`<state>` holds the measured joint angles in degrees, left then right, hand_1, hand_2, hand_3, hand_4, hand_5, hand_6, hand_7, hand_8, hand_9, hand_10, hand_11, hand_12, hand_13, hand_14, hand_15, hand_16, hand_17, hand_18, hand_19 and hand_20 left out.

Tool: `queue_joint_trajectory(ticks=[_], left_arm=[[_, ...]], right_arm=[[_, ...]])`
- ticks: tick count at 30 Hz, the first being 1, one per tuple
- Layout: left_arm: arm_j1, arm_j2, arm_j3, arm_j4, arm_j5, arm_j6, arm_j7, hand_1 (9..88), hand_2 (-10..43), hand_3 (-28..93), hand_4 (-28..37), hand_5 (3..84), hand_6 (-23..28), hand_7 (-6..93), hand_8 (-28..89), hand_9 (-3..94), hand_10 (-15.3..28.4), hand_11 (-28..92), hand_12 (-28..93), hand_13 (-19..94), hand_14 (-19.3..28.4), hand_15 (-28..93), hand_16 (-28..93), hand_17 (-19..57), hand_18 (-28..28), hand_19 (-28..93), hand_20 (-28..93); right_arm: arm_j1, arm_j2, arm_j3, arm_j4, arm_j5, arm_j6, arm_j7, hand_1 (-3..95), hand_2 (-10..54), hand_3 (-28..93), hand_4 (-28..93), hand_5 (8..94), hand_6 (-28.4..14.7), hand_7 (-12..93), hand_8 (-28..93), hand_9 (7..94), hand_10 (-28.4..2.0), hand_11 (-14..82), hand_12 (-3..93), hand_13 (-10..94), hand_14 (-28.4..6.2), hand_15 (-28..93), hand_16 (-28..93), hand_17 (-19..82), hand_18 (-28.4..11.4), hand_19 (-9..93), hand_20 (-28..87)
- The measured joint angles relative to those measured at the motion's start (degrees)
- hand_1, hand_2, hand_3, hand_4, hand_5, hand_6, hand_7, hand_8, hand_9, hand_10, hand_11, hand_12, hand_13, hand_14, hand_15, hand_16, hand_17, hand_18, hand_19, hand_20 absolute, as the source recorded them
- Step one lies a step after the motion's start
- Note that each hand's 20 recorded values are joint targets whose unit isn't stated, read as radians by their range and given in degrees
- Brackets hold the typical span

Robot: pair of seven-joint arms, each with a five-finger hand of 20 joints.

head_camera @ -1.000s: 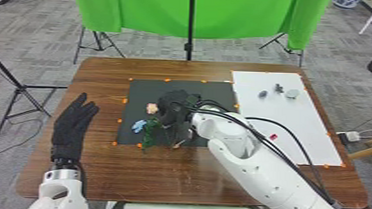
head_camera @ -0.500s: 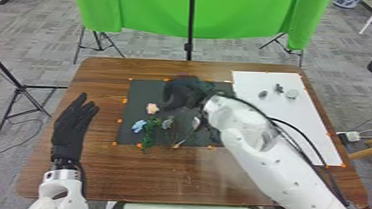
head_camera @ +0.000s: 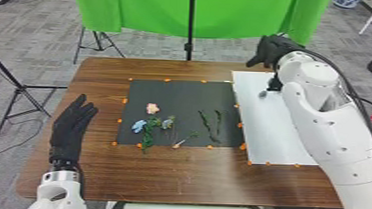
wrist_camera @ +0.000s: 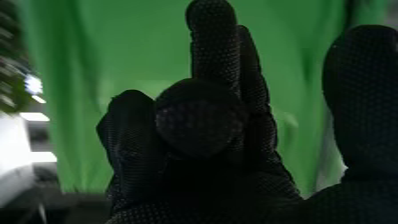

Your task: Arrange flowers

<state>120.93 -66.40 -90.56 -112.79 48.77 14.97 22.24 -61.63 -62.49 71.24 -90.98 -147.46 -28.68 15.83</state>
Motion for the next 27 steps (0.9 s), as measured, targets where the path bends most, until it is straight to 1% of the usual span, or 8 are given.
queue_joint_trajectory(ticks=[2, 7, 10, 17, 23, 27], left_arm=[[0.02, 0.03, -0.01, -0.05, 0.00, 0.00, 0.01, 23.2, -3.5, 69, -21.8, 40.3, 3.2, 9.4, -5, 40.1, 11.9, 14, 14, 36, 14.4, 11, 4, 8.8, 10.5, 2, 21], [0.11, 0.04, -0.04, -0.08, 0.00, 0.00, 0.00, 23.2, -3.5, 69, -21.8, 40.4, 3.2, 9.4, -5, 40.2, 12.0, 14, 14, 36, 14.4, 11, 4, 8.7, 10.5, 2, 21], [0.11, 0.04, -0.05, -0.08, 0.00, 0.00, 0.00, 23.2, -3.5, 69, -21.8, 40.4, 3.2, 9.4, -5, 40.2, 12.0, 14, 14, 36, 14.3, 11, 4, 8.8, 10.5, 2, 21], [0.10, -0.06, -0.04, -0.07, 0.00, 0.00, 0.08, 23.2, -3.5, 69, -21.7, 40.4, 3.2, 9.3, -5, 40.2, 12.0, 14, 14, 36, 14.5, 11, 4, 8.8, 10.5, 2, 21], [0.05, -0.15, -0.01, -0.03, 0.00, -0.03, 0.09, 23.2, -3.6, 69, -21.7, 40.4, 3.2, 9.4, -5, 40.2, 12.1, 14, 14, 36, 14.4, 11, 4, 8.8, 10.5, 2, 21], [0.04, -0.25, -0.01, -0.03, 0.00, -0.06, 0.09, 23.3, -3.5, 68, -21.7, 40.4, 3.2, 9.5, -5, 40.1, 12.0, 14, 14, 36, 14.4, 11, 4, 8.8, 10.5, 2, 21]], right_arm=[[-0.61, -0.69, 1.23, 2.05, -0.94, 0.06, -0.03, 33.4, -9.5, 60, -12, 62.8, 2.0, 14, -8, 81.2, -13.0, 23.5, 24.3, 89, -2.6, 60, 33, 62, -12.3, 93, 58], [-3.28, -2.15, 2.23, 4.87, -2.32, 4.89, 0.07, 33.5, -9.5, 60, -12, 63.3, 2.4, 15, -8, 81.8, -12.8, 23.6, 24.1, 90, -2.5, 60, 33, 63, -12.2, 93, 58], [-4.57, -3.34, 3.33, 6.18, -3.56, 4.92, 0.06, 33.6, -9.5, 60, -12, 63.6, 2.7, 15, -9, 82.0, -12.6, 23.5, 23.9, 90, -2.3, 60, 33, 63, -12.0, 93, 58], [-5.56, -6.25, 6.63, 11.47, -11.38, 4.37, -0.55, 34.7, -9.5, 60, -13, 63.2, 3.1, 15, -9, 81.3, -12.3, 22.8, 23.5, 91, -1.9, 59, 33, 63, -12.0, 93, 58], [-7.29, -7.12, 8.92, 12.16, -10.16, 5.19, -0.31, 36.7, -9.5, 60, -13, 63.5, 2.8, 16, -9, 82.2, -11.6, 23.1, 23.1, 92, -1.7, 59, 33, 64, -11.5, 93, 58], [-8.94, -7.32, 9.32, 12.16, -6.16, 9.07, -0.21, 36.4, -9.5, 60, -14, 63.9, 1.6, 15, -9, 83.0, -11.9, 22.1, 21.9, 92, -1.5, 59, 33, 65, -11.2, 93, 58]])
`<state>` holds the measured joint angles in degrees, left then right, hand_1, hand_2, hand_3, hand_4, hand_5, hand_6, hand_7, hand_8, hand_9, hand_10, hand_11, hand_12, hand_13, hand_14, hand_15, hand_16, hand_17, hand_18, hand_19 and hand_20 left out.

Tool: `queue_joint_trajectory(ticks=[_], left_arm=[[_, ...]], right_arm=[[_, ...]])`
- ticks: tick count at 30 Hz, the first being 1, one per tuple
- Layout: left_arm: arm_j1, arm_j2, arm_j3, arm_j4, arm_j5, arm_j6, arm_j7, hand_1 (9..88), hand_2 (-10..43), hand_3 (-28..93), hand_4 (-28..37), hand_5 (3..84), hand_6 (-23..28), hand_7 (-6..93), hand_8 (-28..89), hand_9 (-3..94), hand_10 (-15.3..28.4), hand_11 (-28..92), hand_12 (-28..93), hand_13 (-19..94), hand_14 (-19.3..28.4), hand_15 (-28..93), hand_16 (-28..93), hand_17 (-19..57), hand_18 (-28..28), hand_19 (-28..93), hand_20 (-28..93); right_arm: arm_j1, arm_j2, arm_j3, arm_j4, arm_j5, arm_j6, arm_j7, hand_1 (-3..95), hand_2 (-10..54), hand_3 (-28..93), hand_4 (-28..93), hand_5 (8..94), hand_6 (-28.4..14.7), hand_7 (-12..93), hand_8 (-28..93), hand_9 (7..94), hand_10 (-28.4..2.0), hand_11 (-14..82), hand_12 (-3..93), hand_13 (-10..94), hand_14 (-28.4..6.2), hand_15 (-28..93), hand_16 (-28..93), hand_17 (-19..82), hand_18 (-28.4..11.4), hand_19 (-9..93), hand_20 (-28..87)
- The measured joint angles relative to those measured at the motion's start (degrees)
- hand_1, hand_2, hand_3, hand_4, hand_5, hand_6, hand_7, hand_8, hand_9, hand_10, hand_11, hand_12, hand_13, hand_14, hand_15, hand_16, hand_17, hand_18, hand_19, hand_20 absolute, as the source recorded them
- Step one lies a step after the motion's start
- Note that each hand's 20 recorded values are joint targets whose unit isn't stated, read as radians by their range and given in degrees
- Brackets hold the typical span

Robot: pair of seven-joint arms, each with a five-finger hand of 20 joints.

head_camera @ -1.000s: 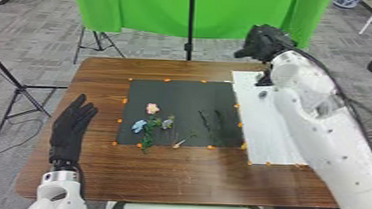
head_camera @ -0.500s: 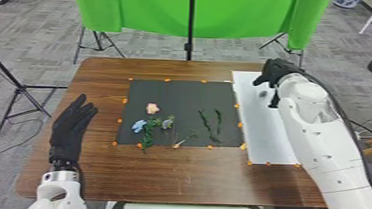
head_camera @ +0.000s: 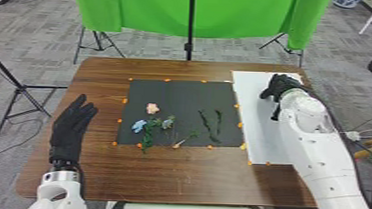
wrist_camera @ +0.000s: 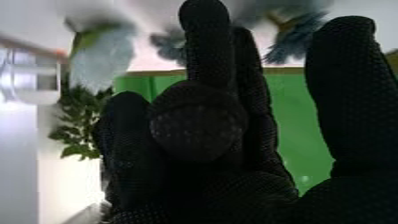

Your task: Arrange flowers

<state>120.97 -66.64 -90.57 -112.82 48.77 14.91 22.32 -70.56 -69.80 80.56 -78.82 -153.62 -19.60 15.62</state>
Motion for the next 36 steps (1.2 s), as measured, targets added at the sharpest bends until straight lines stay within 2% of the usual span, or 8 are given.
queue_joint_trajectory(ticks=[4, 6, 9, 12, 19, 22, 29, 36], left_arm=[[0.00, -0.06, 0.00, 0.00, 0.00, -0.02, -0.01, 23.3, -3.4, 68, -21.6, 40.4, 3.2, 9.4, -5, 40.2, 12.0, 14, 14, 36, 14.5, 11, 4, 8.8, 10.5, 2, 21], [-0.03, -0.07, 0.00, 0.01, 0.00, -0.02, -0.04, 23.3, -3.4, 68, -21.6, 40.4, 3.2, 9.4, -5, 40.2, 12.0, 14, 14, 36, 14.4, 11, 4, 8.8, 10.5, 2, 21], [-0.12, -0.13, 0.03, 0.03, 0.00, -0.07, -0.07, 23.5, -3.4, 68, -21.6, 40.5, 3.2, 9.4, -5, 40.2, 12.0, 14, 14, 36, 14.4, 11, 4, 8.7, 10.5, 2, 21], [-0.17, -0.20, 0.03, 0.03, 0.00, -0.09, -0.07, 23.4, -3.5, 69, -21.4, 40.5, 3.2, 9.4, -5, 40.2, 12.1, 14, 14, 36, 14.4, 11, 4, 8.7, 10.5, 2, 21], [0.02, -0.40, -0.27, -0.02, 0.00, -0.08, -0.03, 23.5, -3.5, 68, -21.4, 40.6, 3.1, 9.6, -5, 40.4, 12.0, 14, 14, 36, 14.4, 11, 4, 8.8, 10.5, 2, 21], [0.05, -0.40, -0.31, -0.03, 0.00, -0.08, -0.03, 23.6, -3.5, 68, -21.4, 40.7, 3.1, 9.7, -5, 40.4, 12.1, 14, 14, 36, 14.4, 11, 4, 8.8, 10.5, 2, 21], [0.07, -0.36, -0.33, -0.04, 0.00, -0.10, -0.14, 23.5, -3.5, 68, -21.4, 40.7, 3.2, 9.7, -5, 40.5, 12.1, 14, 14, 36, 14.4, 11, 4, 8.8, 10.5, 2, 21], [0.06, -0.33, -0.30, -0.04, 0.06, -0.23, -0.30, 23.6, -3.4, 68, -21.4, 40.7, 3.1, 9.9, -5, 40.5, 12.0, 14, 14, 36, 14.5, 11, 4, 8.7, 10.7, 2, 21]], right_arm=[[-0.77, -0.26, -0.34, -0.03, 0.49, 1.97, 0.00, 38.5, -9.5, 60, -15, 65.3, 1.2, 16, -9, 83.8, -11.6, 22.1, 21.5, 92, -1.4, 58, 33, 65, -11.2, 93, 58], [-0.71, -0.39, -0.63, -0.06, 0.39, 2.17, -0.03, 43.7, -9.5, 59, -16, 67.6, 1.6, 18, -4, 85.6, -10.7, 22.8, 21.6, 93, -1.2, 58, 33, 65, -11.1, 93, 58], [-0.60, -0.53, -1.42, 0.00, 0.09, 3.27, -0.18, 57.0, -9.5, 46, -11, 73.6, 0.6, 19, 9, 89.4, -9.3, 21.5, 28.6, 94, -0.7, 59, 33, 66, -10.8, 93, 59], [-0.81, -0.60, -2.44, 0.50, -0.03, 6.38, -0.64, 64.5, -9.5, 46, -11, 78.9, 0.2, 23, 13, 92.9, -8.2, 20.7, 33.2, 94, -0.4, 62, 30, 68, -10.5, 93, 60], [-2.27, 0.26, -5.08, -0.01, 1.71, 11.76, -1.26, 68.6, -9.5, 43, -12, 80.3, -0.8, 23, 13, 93.2, -8.3, 22.8, 33.6, 94, 0.1, 64, 29, 68, -10.1, 93, 60], [-2.46, 2.73, -8.74, -3.33, 8.96, 12.23, 0.84, 68.6, -9.5, 44, -12, 80.4, -1.0, 23, 13, 93.3, -8.2, 22.5, 33.8, 94, 0.3, 64, 29, 68, -9.9, 93, 60], [-2.00, 8.30, -15.70, -17.77, 26.13, 13.90, 3.57, 68.2, -9.5, 44, -11, 80.4, -1.1, 23, 14, 93.4, -8.2, 22.1, 34.2, 94, 0.4, 64, 29, 69, -9.9, 93, 60], [-0.70, 7.93, -20.06, -24.12, 35.06, 9.39, 3.79, 67.6, -9.5, 45, -11, 80.3, -1.0, 23, 14, 93.3, -8.3, 22.4, 33.9, 94, 0.5, 64, 29, 69, -9.7, 93, 60]])
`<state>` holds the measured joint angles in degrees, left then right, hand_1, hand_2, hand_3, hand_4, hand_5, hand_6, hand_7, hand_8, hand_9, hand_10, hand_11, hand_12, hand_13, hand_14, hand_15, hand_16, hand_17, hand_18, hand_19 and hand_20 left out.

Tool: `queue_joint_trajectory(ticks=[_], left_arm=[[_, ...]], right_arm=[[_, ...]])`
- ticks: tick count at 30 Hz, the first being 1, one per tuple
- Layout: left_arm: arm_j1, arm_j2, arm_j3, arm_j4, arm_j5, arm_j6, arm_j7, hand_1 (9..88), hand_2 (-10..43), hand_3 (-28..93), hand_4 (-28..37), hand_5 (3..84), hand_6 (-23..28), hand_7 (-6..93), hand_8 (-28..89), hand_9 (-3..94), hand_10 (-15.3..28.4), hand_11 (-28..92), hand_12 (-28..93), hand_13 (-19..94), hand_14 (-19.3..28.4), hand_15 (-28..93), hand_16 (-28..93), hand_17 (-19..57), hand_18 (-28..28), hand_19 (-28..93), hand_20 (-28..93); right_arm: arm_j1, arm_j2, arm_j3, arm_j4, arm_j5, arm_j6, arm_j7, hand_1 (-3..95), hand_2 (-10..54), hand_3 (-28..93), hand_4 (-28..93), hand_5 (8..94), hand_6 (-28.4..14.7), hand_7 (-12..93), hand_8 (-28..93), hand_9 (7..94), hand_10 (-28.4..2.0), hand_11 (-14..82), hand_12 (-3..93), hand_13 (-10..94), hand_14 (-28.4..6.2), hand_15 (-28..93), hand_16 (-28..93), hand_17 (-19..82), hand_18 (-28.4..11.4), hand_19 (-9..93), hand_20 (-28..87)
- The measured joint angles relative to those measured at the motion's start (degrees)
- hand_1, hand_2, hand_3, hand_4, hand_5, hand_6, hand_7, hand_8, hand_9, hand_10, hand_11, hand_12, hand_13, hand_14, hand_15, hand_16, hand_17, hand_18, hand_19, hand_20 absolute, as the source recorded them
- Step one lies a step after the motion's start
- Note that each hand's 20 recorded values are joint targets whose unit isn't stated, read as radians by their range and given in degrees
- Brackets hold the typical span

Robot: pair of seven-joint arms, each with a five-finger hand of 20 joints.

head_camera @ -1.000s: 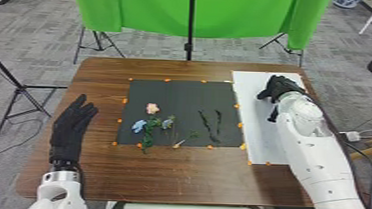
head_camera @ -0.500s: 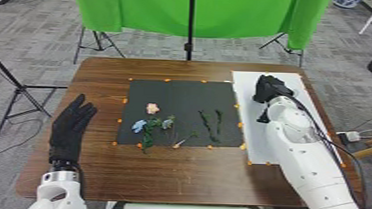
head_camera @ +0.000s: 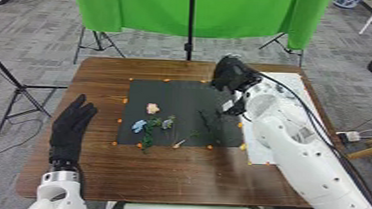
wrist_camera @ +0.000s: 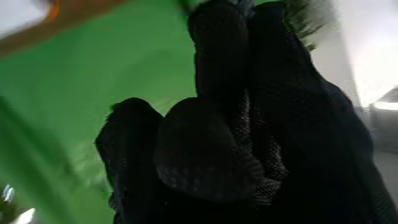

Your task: Arrange flowers

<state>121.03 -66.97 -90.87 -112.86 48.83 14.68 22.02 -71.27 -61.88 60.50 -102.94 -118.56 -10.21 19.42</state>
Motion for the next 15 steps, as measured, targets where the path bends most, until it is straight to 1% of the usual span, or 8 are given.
queue_joint_trajectory(ticks=[5, 15], left_arm=[[-0.04, 0.02, 0.00, 0.00, 0.08, -0.16, -0.49, 23.6, -3.4, 68, -21.5, 40.6, 3.0, 9.8, -5, 40.5, 11.8, 14, 14, 36, 14.5, 11, 4, 8.5, 11.2, 2, 22], [-0.17, 0.12, 0.07, 0.05, 0.12, -0.44, -1.06, 23.5, -3.2, 68, -21.5, 40.5, 3.0, 9.7, -5, 40.4, 12.0, 14, 14, 36, 14.4, 11, 4, 8.5, 11.3, 2, 22]], right_arm=[[-1.15, -1.00, -2.21, -0.58, 1.63, -5.07, 0.08, 67.0, -9.5, 45, -11, 80.1, -0.8, 23, 14, 93.2, -8.4, 23.5, 33.7, 94, 0.5, 63, 29, 69, -9.8, 93, 60], [-2.66, -0.90, -5.98, -0.84, 1.99, -7.85, -0.08, 64.4, -9.5, 47, -11, 79.1, -0.3, 23, 13, 92.4, -8.4, 24.4, 33.4, 94, 0.5, 63, 30, 68, -9.8, 93, 60]])
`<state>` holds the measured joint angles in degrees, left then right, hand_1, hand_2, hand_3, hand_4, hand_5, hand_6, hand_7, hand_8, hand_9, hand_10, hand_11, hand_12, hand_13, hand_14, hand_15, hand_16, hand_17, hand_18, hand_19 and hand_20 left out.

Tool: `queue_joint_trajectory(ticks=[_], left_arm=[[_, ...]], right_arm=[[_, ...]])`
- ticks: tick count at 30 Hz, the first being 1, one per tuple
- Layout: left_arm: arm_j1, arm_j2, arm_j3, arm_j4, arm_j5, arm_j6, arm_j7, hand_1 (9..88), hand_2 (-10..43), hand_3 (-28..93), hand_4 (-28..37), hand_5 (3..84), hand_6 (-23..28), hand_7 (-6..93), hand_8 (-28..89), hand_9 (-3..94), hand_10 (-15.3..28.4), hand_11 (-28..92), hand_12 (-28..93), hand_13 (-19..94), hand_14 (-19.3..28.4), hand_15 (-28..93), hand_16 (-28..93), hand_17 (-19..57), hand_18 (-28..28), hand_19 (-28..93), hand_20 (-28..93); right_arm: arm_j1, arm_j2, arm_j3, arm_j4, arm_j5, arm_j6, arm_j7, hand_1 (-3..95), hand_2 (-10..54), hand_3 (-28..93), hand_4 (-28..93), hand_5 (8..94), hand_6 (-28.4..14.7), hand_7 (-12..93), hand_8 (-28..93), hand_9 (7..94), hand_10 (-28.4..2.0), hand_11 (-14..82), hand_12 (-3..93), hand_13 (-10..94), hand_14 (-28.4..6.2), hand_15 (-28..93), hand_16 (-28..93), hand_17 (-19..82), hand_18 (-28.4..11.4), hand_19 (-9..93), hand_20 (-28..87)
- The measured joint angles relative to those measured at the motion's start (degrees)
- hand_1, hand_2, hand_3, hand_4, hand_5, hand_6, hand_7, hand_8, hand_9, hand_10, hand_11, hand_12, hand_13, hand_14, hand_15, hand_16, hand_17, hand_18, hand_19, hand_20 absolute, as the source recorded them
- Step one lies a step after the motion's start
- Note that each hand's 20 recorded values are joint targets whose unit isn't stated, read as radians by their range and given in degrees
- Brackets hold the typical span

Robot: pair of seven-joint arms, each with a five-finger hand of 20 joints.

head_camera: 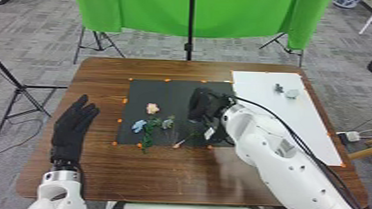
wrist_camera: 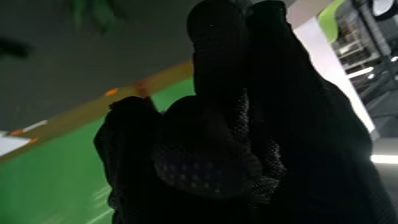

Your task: Arrange flowers

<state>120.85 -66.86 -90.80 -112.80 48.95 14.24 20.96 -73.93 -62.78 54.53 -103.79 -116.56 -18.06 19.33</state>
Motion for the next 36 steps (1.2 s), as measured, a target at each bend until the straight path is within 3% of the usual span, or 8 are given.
queue_joint_trajectory(ticks=[14, 18, 23, 26, 30, 36], left_arm=[[-0.21, -0.03, 0.17, 0.04, 0.04, -0.18, 0.05, 23.3, -3.2, 68, -21.4, 40.6, 3.0, 9.7, -5, 40.5, 11.9, 14, 14, 36, 14.4, 11, 5, 8.4, 11.4, 2, 22], [-0.19, -0.04, 0.17, 0.04, 0.04, -0.18, 0.13, 23.0, -3.6, 69, -21.4, 40.5, 3.0, 9.6, -5, 40.5, 11.9, 14, 14, 36, 14.5, 11, 5, 8.4, 11.5, 2, 22], [-0.17, -0.06, 0.08, 0.06, 0.04, -0.70, 0.32, 22.6, -4.1, 69, -21.3, 40.4, 2.9, 9.5, -4, 40.5, 11.9, 14, 14, 36, 14.5, 11, 5, 8.2, 11.6, 2, 22], [-0.14, -0.07, 0.05, 0.06, 0.06, -0.93, 0.43, 22.7, -4.0, 69, -21.4, 40.4, 2.9, 9.5, -4, 40.5, 11.9, 14, 14, 36, 14.5, 11, 5, 8.2, 11.7, 2, 22], [-0.08, -0.12, 0.00, 0.06, 0.10, -1.01, 0.46, 22.7, -4.0, 69, -21.4, 40.4, 2.8, 9.7, -4, 40.5, 11.8, 14, 14, 36, 14.5, 11, 5, 7.9, 11.8, 2, 22], [0.01, -0.24, -0.08, 0.04, 0.19, -1.01, 0.58, 22.9, -3.9, 69, -21.4, 40.4, 2.9, 9.6, -4, 40.4, 11.8, 14, 14, 36, 14.5, 11, 5, 7.9, 11.8, 2, 22]], right_arm=[[0.51, -1.98, -1.93, 2.07, -0.89, -0.65, -1.36, 59.6, -9.5, 48, -12, 77.5, -0.6, 20, 11, 90.8, -9.0, 24.2, 32.1, 94, 0.2, 61, 32, 68, -9.9, 93, 60], [0.53, -2.43, -1.47, 2.81, -1.61, -0.70, -1.53, 57.5, -9.5, 43, -10, 76.5, -0.7, 18, 11, 89.5, -9.6, 28.1, 25.7, 94, 0.2, 61, 32, 67, -10.2, 93, 60], [0.53, -2.53, -0.55, 3.28, -2.42, -1.13, -1.61, 48.1, -9.5, 52, -16, 74.4, -0.5, 18, 5, 89.0, -9.9, 29.0, 24.6, 94, 0.0, 61, 32, 67, -10.4, 93, 60], [0.53, -2.54, 0.27, 3.46, -2.70, -1.54, -1.61, 40.1, -9.5, 57, -17, 73.4, -0.1, 19, -8, 88.8, -10.2, 29.1, 24.7, 94, -0.1, 61, 33, 67, -10.6, 93, 60], [0.56, -2.72, 2.23, 3.54, -2.04, -2.27, -1.47, 33.4, -9.5, 55, -16, 72.0, -0.8, 17, -9, 87.8, -11.0, 28.9, 24.8, 94, -1.1, 59, 33, 66, -11.3, 93, 60], [1.38, -2.51, 6.73, 2.89, -0.13, -3.54, -1.80, 33.0, -9.5, 58, -13, 70.1, 0.0, 17, -8, 83.8, -12.9, 26.0, 24.2, 91, -2.8, 57, 34, 62, -12.5, 93, 58]])
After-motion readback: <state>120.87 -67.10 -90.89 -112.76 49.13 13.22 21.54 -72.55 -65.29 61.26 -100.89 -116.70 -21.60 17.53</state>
